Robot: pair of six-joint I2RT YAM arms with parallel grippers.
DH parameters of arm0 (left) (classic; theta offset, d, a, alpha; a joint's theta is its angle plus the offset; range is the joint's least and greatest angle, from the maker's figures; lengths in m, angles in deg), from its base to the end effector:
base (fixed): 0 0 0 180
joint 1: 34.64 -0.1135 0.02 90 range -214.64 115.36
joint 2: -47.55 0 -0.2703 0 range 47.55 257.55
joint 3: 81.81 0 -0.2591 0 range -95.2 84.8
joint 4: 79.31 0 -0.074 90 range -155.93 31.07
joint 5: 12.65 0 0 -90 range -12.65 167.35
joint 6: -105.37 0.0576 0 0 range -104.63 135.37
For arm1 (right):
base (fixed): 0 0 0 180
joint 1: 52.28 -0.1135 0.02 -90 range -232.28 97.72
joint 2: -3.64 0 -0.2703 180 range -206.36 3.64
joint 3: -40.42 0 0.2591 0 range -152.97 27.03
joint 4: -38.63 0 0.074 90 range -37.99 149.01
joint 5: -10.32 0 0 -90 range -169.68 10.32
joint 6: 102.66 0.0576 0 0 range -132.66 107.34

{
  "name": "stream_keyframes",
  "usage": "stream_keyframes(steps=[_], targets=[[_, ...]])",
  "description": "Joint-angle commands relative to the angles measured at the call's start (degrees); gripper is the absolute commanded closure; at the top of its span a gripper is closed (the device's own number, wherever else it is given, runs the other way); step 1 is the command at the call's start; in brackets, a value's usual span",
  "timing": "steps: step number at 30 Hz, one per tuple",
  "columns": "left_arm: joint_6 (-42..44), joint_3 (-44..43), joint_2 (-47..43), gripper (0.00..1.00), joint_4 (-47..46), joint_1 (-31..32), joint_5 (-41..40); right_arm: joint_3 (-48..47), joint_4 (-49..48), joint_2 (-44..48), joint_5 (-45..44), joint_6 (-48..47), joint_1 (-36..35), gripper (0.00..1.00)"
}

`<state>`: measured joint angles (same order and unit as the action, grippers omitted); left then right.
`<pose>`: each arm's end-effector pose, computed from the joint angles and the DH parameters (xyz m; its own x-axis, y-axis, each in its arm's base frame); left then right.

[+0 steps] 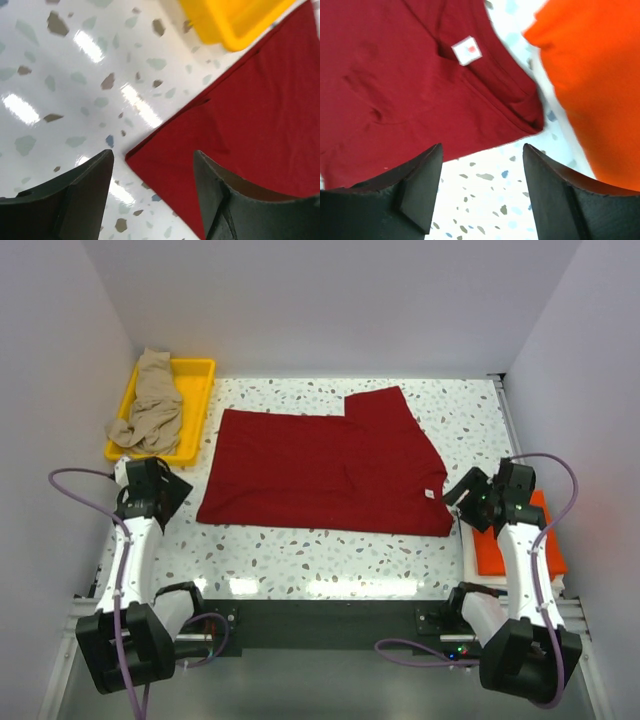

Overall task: Fold and stack the t-shirts
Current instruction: Fold the tshirt

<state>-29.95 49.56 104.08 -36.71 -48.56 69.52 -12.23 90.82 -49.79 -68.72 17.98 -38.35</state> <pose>0.2029 0.0584 0.2022 -0.2974 -0.7994 -0.5220 -0.7593 0.5295 -0.3784 0.1935 -0.0367 0.2228 -0.6028 0.6650 -0.4408 0.5026 0.7456 0.4375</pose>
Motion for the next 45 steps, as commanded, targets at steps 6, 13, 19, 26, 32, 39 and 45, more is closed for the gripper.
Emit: stream_keyframes(steps=[6,13,19,26,32,39,45], targets=[[1.2,-10.98,5.41,0.36,-7.15,4.84,1.86,-9.15,-7.6,-7.46,-3.39,0.83,-12.32,0.28],[2.43,-26.16,24.03,0.4,-9.43,12.76,-1.83,-19.6,-15.5,-19.77,-0.68,1.28,-15.6,0.3],[7.96,-39.52,38.79,0.44,-10.48,16.28,-5.61,-28.3,-22.8,-29.88,-0.33,0.13,-15.87,0.31],[13.49,-55.71,54.46,0.51,-8.65,17.95,-12.8,-38.77,-27.03,-42.53,-0.06,-0.4,-15.87,0.32],[16.31,-65.99,65.62,0.55,-9.52,18.13,-14.93,-45.63,-29.48,-52.03,-0.94,-1.19,-15.87,0.34],[18.16,-76.63,75.38,0.6,-10.67,18.22,-14.58,-50.9,-31.16,-58.89,-1.73,-1.72,-15.87,0.34],[16.14,-79.71,79.87,0.62,-9.79,18.31,-14.84,-55.12,-30.9,-64.24,-1.38,-1.89,-15.87,0.34]])
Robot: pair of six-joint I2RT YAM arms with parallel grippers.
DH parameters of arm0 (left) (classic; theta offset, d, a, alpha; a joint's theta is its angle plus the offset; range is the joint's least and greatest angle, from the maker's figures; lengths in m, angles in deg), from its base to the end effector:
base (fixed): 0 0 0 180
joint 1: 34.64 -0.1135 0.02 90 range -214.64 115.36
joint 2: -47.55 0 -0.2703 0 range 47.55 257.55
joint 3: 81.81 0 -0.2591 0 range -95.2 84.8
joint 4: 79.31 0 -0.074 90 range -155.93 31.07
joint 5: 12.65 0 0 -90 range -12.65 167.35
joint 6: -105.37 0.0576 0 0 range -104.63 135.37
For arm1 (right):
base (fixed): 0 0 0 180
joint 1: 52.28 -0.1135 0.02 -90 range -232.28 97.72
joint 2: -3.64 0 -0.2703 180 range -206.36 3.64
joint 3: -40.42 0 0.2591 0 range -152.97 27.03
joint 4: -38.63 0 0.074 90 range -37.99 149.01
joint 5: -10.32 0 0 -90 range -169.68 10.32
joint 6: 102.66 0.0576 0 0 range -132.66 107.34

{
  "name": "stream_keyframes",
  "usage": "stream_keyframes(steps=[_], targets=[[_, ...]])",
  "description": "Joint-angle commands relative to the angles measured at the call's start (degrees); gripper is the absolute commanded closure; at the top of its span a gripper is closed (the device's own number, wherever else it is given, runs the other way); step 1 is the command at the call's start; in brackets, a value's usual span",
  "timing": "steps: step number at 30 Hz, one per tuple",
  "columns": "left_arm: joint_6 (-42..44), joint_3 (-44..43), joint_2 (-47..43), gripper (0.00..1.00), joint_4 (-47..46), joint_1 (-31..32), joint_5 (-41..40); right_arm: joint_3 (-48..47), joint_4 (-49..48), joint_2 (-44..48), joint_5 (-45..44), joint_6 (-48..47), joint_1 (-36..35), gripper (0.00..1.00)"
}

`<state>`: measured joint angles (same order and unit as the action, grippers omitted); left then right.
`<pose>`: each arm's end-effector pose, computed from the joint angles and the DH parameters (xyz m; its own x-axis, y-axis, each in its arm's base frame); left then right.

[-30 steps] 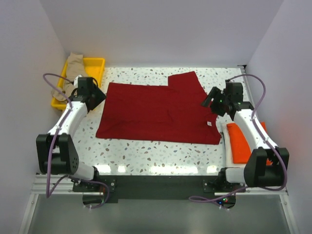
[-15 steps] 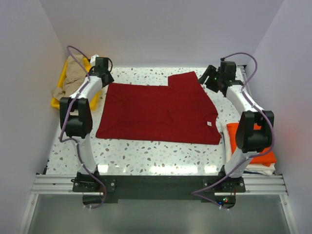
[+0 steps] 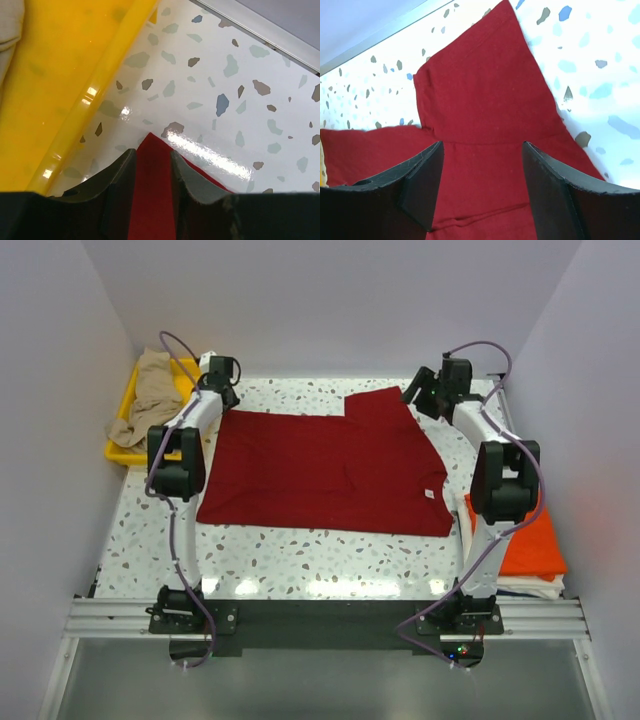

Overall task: Fold and stack the t-shirts
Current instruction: Fold the tshirt

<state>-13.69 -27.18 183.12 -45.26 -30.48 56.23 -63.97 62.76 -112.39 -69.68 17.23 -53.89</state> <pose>0.5596 -0.0199 0.1677 -0.5162 -0.4168 -0.7483 -0.5039 0.8542 -0.1281 0.4980 0.0240 0.2277 -0.5906 0.4744 -0.6529 0.1451 0.8582 0.4923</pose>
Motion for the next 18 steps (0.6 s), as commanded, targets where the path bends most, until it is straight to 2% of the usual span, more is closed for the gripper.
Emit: stream_keyframes(steps=[1,14,18], targets=[[-0.56,-3.24,1.36,0.62,-1.15,0.23,-1.64,-4.18,-2.83,-2.01,0.02,-1.24,-0.33,0.34],[-3.99,-5.7,5.05,0.59,0.78,0.85,-1.29,-6.73,-3.71,-6.14,1.69,-1.06,0.55,0.33],[-4.51,-6.76,6.02,0.65,1.39,0.85,-0.94,-8.13,-3.62,-7.81,2.39,-1.24,0.9,0.33]])
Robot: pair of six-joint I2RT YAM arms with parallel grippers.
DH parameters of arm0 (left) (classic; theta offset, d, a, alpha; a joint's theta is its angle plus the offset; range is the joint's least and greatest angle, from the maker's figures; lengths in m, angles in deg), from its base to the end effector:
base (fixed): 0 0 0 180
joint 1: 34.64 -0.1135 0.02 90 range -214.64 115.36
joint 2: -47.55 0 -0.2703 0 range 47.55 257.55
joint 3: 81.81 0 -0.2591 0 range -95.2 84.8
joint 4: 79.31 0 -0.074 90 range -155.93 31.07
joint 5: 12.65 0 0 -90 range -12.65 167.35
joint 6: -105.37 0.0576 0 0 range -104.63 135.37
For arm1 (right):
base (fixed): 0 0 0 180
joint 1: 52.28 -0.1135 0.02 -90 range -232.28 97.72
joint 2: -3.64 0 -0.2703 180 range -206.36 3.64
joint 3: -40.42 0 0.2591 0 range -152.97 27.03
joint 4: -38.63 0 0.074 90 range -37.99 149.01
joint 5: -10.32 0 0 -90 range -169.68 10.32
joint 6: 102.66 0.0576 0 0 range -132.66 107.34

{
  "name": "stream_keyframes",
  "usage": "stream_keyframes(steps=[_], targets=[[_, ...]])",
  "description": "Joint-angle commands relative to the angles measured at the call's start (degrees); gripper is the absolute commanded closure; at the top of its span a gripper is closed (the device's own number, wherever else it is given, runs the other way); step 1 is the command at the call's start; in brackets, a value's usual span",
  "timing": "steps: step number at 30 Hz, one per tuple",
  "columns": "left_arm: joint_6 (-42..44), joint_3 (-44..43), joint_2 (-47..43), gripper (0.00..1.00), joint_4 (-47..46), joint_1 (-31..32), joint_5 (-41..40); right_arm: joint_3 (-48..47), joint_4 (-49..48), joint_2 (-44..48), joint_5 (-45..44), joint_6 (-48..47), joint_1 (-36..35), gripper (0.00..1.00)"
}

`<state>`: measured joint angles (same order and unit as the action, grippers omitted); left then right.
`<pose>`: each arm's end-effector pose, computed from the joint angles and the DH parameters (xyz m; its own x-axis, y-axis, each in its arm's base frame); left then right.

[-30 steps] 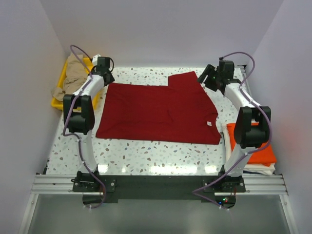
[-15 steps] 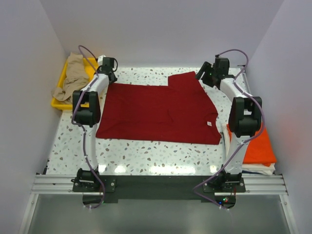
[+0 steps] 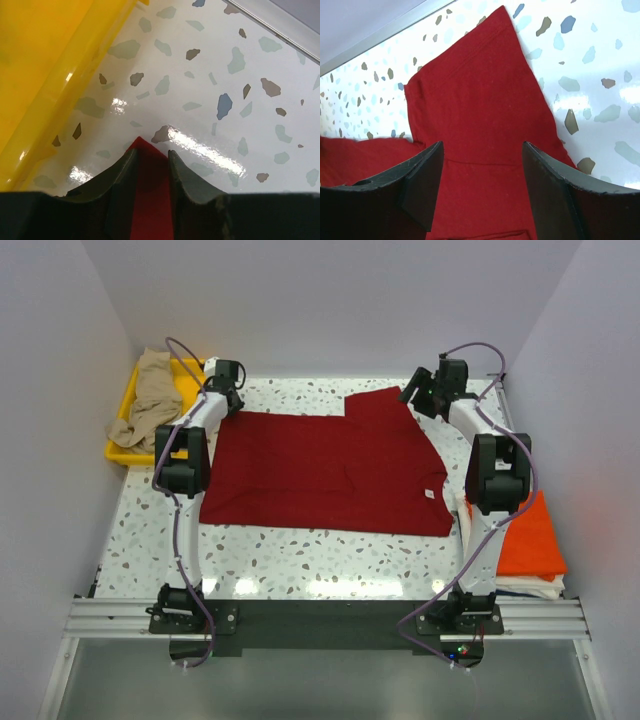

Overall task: Fold and stack the t-shirts
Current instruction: Fold the tshirt

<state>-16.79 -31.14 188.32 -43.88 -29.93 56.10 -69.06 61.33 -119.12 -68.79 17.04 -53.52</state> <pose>0.5704 -0.0260 0.1399 -0.5250 -0.4545 -0.7196 -0.5314 0.8355 -0.1400 0.5237 0.0222 0.2046 -0.5965 0.4737 -0.6479 0.1398 0.8562 0.4973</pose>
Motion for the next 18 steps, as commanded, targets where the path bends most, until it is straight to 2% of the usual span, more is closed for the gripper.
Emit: stream_keyframes(steps=[1,8,10,14,18], targets=[[-1.41,-2.8,0.91,0.66,0.02,0.3,-0.72,-3.22,-2.03,-1.6,1.67,-1.13,0.71,0.33],[-1.59,-1.93,1.0,0.79,0.2,0.3,-0.1,-5.41,-1.76,-4.67,2.29,-0.69,1.06,0.33],[-1.5,-1.66,0.82,0.88,0.11,0.3,0.16,-6.21,-1.5,-5.56,1.94,-0.78,1.06,0.33],[-1.15,0.09,-0.84,1.0,-1.21,0.3,0.6,-9.63,-0.18,-8.19,1.32,-1.13,1.06,0.33],[-0.71,2.21,-3.21,1.0,-3.23,0.3,1.13,-12.09,0.87,-10.65,-0.26,-1.3,1.06,0.33]])
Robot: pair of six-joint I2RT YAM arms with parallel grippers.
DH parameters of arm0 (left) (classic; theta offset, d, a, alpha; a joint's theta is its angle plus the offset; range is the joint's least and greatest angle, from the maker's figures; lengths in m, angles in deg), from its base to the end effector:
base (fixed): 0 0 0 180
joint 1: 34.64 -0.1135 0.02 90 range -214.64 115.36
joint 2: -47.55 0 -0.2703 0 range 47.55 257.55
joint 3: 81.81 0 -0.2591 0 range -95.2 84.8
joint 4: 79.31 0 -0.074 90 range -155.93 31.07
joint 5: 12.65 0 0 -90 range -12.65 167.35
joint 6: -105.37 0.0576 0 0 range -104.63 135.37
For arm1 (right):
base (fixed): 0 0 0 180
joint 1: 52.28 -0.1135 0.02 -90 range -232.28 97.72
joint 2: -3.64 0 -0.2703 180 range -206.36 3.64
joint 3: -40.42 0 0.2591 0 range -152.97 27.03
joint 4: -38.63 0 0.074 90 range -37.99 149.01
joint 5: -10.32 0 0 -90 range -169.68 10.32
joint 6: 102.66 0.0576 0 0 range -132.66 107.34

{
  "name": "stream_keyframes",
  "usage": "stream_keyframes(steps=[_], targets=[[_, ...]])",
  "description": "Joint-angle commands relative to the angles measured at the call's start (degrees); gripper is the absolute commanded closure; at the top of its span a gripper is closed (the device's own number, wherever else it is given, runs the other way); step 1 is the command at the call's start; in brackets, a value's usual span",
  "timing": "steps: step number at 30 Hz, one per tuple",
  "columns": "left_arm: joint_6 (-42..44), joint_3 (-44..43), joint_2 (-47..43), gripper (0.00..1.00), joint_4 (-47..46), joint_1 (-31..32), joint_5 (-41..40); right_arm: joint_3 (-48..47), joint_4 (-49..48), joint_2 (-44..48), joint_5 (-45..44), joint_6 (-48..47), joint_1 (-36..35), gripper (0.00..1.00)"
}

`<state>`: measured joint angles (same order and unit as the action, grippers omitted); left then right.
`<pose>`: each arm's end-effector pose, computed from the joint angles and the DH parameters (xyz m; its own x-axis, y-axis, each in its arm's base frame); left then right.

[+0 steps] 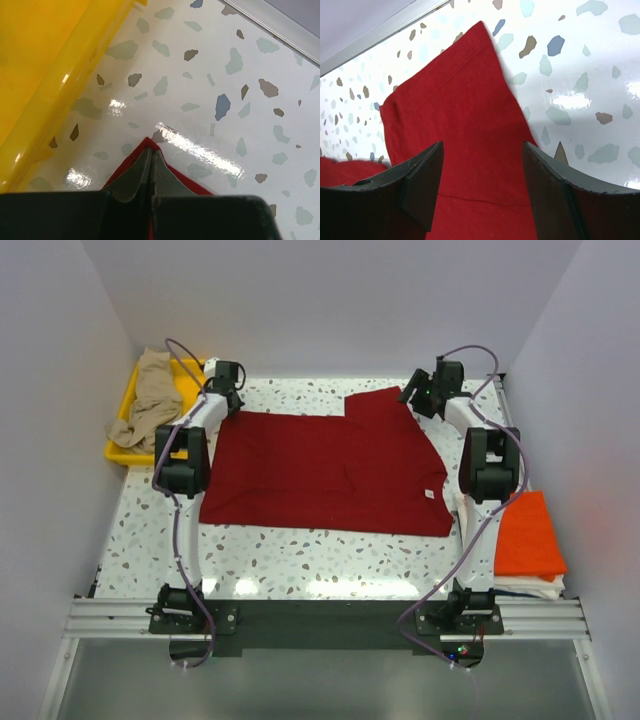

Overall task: Fold and stack the t-shirts
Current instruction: Fold the tshirt

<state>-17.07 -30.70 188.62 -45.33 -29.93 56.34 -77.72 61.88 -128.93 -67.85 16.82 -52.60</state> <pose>0.5718 -0.0264 0.1365 -0.5150 -0.4600 -0.7233 -0.5298 0.8342 -0.1533 0.5569 0.0149 0.1683 -0.6146 0.4782 -0.6273 0.1548 0.8529 0.4986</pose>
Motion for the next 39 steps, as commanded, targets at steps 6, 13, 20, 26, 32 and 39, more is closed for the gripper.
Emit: stream_keyframes(steps=[6,13,20,26,32,39], targets=[[-0.34,5.2,-7.3,1.0,-5.39,0.3,1.77,-6.78,1.73,-3.65,-3.83,-0.91,0.14,0.34],[-0.51,6.34,-8.97,1.0,-6.97,0.3,2.82,-4.86,2.53,-3.49,-8.4,-0.12,0.14,0.41],[-0.69,7.22,-9.5,1.0,-8.03,0.3,3.52,-9.23,2.79,-6.38,-9.11,-1.88,0.14,0.42],[-0.95,7.75,-9.42,1.0,-8.91,0.3,4.14,-14.43,4.02,-11.03,-10.34,-1.35,-1.18,0.46],[-0.86,7.84,-9.5,1.0,-9.44,0.3,4.49,-16.19,4.11,-13.5,-11.13,-0.38,-2.93,0.54],[-0.69,8.1,-9.68,1.0,-9.88,0.3,4.76,-16.36,4.54,-14.55,-12.79,0.23,-4.25,0.66]])
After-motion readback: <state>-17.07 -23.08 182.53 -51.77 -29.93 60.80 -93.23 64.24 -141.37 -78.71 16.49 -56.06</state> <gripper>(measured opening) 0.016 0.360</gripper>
